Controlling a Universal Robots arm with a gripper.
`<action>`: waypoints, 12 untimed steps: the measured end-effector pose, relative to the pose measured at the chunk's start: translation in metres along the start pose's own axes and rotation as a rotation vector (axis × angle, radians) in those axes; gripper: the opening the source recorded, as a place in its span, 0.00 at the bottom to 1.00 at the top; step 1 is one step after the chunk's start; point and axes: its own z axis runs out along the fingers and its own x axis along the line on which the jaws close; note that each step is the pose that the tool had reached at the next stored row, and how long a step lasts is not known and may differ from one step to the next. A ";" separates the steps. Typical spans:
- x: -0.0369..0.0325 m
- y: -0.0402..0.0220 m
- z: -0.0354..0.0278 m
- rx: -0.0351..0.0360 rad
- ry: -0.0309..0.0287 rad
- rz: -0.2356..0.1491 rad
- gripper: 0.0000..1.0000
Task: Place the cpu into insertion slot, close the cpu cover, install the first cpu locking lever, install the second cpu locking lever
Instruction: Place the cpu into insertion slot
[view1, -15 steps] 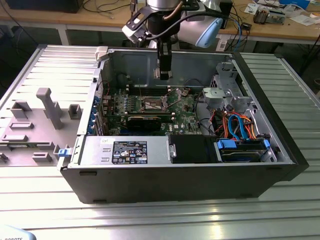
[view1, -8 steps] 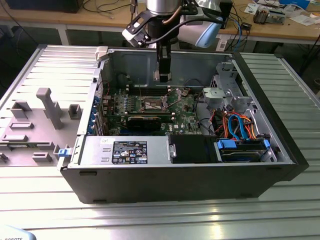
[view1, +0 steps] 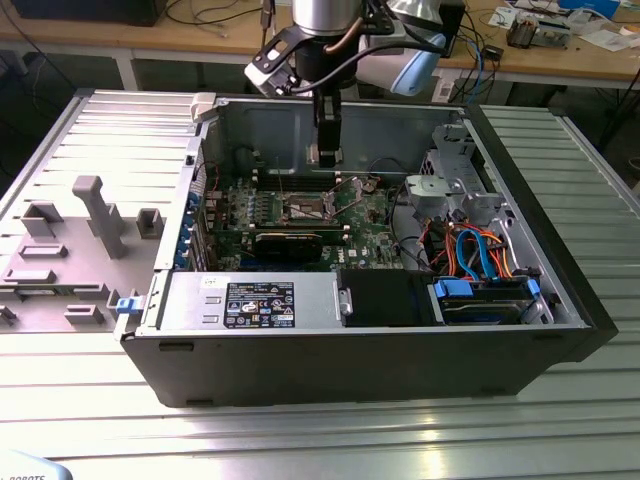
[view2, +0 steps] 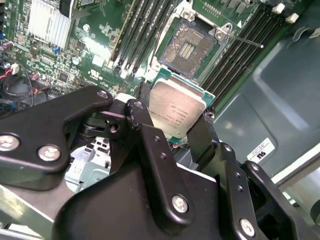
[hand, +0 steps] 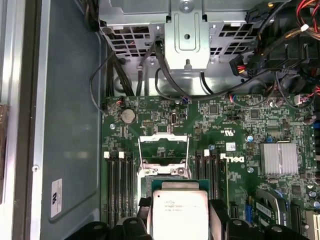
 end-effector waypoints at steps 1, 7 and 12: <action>0.0000 -0.0001 0.0019 0.0000 0.0001 -0.001 0.54; 0.0005 -0.0013 0.0163 0.0001 0.0002 -0.002 0.54; 0.0005 -0.0017 0.0210 0.0001 0.0001 -0.002 0.54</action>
